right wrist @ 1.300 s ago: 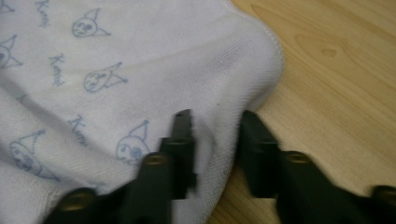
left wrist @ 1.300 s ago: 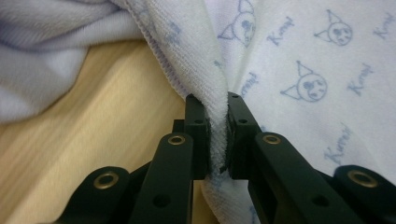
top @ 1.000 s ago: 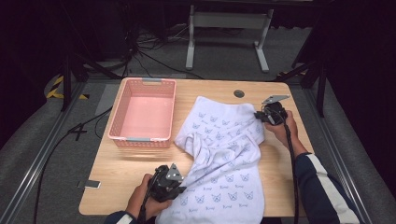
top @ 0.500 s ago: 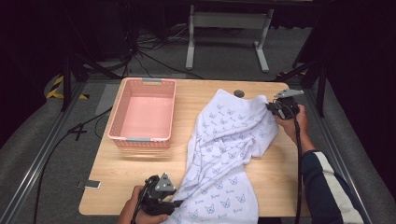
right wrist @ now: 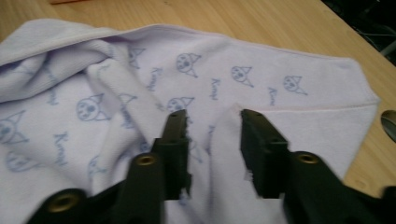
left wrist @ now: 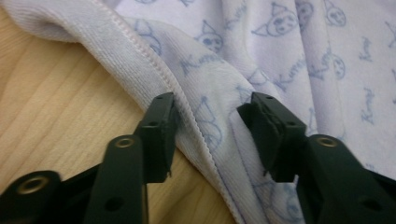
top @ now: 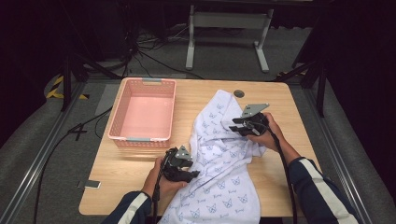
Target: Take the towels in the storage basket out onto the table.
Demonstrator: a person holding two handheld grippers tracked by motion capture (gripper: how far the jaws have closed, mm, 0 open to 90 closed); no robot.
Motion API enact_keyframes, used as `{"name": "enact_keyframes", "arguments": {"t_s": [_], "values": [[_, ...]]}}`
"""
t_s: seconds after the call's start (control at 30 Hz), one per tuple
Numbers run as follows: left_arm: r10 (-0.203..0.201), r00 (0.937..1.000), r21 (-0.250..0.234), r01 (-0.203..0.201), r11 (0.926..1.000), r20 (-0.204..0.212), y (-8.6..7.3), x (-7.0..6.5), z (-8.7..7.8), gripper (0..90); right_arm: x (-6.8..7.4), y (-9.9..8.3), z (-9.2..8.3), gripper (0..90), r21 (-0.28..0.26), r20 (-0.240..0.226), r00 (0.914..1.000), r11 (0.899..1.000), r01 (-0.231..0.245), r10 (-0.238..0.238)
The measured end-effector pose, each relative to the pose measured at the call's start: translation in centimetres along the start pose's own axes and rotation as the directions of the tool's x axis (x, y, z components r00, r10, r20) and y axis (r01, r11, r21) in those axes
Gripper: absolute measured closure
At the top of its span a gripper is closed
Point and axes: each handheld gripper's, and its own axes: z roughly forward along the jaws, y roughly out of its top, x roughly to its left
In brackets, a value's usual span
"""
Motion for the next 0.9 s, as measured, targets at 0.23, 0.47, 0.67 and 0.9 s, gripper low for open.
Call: {"name": "enact_keyframes", "arguments": {"t_s": [0.23, 0.47, 0.67, 0.9], "values": [[0.063, 0.9969, 0.038, -0.065, 0.9972, 0.047, -0.1, -1.0, -0.1, 71.5, -1.8, -3.5, -4.2, 45.7, 0.013, 0.082, 0.9935, 0.997, -0.081, 0.08], [0.045, 0.997, 0.052, -0.048, 0.9975, 0.064, -0.2, -1.2, 0.1, 75.0, -2.8, -5.3, -2.5, 42.4, 0.083, 0.041, 0.9851, 0.982, -0.17, 0.167], [0.047, 0.9976, 0.058, -0.05, 0.9971, 0.051, -1.1, -1.4, -0.8, 79.5, -1.0, -5.3, -1.9, 75.1, 0.069, -0.048, 0.9954, 0.995, -0.079, 0.082], [-0.018, 0.9998, 0.055, 0.018, 0.9984, 0.006, -3.5, -0.5, -3.6, 80.0, 0.5, -5.2, -4.1, 88.1, 0.05, 0.014, 0.9997, 0.999, -0.018, 0.017]]}}
